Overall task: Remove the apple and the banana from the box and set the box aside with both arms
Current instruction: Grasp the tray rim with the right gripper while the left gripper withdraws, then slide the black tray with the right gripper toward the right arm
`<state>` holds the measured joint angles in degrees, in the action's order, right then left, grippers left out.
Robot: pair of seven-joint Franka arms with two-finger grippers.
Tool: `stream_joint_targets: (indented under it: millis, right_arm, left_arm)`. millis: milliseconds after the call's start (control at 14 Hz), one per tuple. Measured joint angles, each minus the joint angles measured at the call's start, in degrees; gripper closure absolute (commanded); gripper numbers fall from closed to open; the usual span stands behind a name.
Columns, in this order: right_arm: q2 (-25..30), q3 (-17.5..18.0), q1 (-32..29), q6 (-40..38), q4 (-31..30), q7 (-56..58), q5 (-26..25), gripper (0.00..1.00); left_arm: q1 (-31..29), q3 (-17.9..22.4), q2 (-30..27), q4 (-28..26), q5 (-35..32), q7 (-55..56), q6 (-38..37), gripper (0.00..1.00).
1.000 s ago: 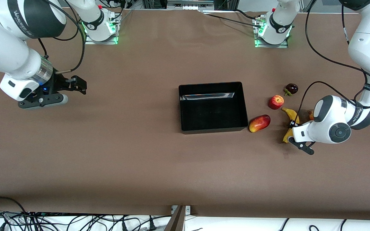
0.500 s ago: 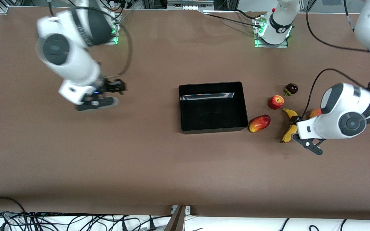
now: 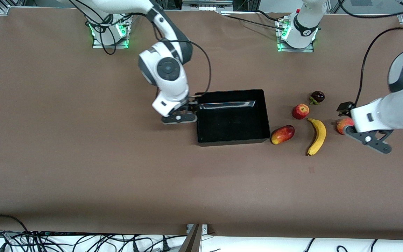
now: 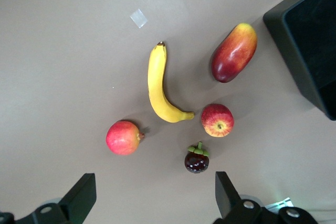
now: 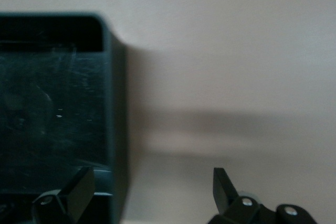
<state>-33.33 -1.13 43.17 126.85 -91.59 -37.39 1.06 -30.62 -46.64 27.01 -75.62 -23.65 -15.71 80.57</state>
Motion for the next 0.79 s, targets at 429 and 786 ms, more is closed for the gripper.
stream_joint_targets:
  millis: [429,786]
  right_arm:
    - [-5.7,-0.2,3.4,3.4,2.8,-2.6,-0.1,0.58]
    - [-6.1,-0.7,3.3,3.4,2.8,1.0,-0.1,1.0]
  left_arm:
    - [7.7,19.1,-10.9,0.0,19.1,4.6,-0.7,0.0]
    - [25.0,39.2,-16.8,-6.8,22.7,15.7,6.6,0.0]
